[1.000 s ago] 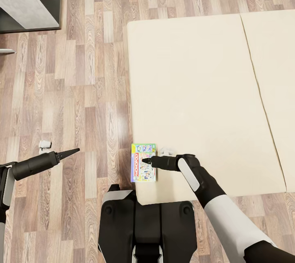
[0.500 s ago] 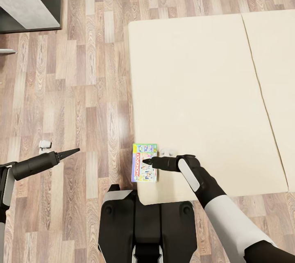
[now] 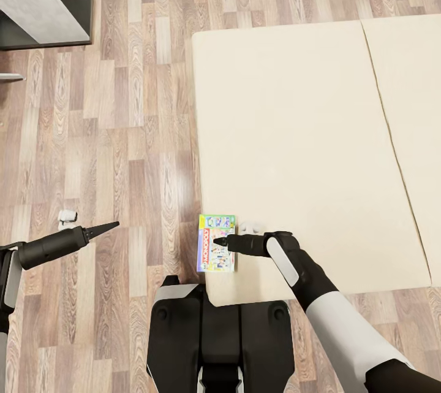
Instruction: Put all the toys in the child's room - the three board games (two on the bed and one on the table), the two jigsaw puzzles on the table, and the tennis ball on the table - inside the toy box on the table in the child's room.
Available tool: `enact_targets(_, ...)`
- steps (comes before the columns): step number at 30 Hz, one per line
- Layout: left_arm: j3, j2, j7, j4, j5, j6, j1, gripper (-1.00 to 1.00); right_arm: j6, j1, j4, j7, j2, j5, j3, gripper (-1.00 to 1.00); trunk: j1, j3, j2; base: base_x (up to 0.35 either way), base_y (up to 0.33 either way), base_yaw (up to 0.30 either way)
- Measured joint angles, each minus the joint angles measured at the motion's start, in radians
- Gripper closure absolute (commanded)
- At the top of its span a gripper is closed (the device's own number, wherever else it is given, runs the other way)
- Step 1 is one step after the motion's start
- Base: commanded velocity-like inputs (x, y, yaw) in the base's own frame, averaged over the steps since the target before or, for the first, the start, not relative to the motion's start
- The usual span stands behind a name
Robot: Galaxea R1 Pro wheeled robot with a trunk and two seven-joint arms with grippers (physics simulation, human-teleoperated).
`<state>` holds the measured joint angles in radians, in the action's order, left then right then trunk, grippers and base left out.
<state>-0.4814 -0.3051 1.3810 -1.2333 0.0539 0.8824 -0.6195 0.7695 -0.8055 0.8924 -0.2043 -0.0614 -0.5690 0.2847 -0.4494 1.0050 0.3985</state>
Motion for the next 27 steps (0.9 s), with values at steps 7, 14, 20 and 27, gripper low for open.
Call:
enact_targets(7,0.0,0.0,0.0,0.0,0.0,0.001,0.0,-1.0,0.0,0.0,0.0,0.0,0.0,0.0,0.0,-1.0,0.0,0.0,0.0,0.0,0.0,0.0)
enact_targets(14,0.0,0.0,0.0,0.0,0.0,0.0,0.0,-1.0,0.0,0.0,-0.001,0.0,0.0,0.0,0.001,-1.0,0.0,0.0,0.0,0.0,0.016,0.0)
enact_targets(20,0.0,0.0,0.0,0.0,0.0,0.001,0.0,-1.0,0.0,0.0,-0.001,0.0,0.0,0.0,0.001,-1.0,0.0,0.0,0.0,0.0,0.005,0.0)
enact_targets(27,0.0,0.0,0.0,0.0,0.0,0.001,0.0,-1.0,0.0,0.0,-0.001,0.0,0.0,0.0,0.001,-1.0,0.0,0.0,0.0,0.0,0.061,0.0)
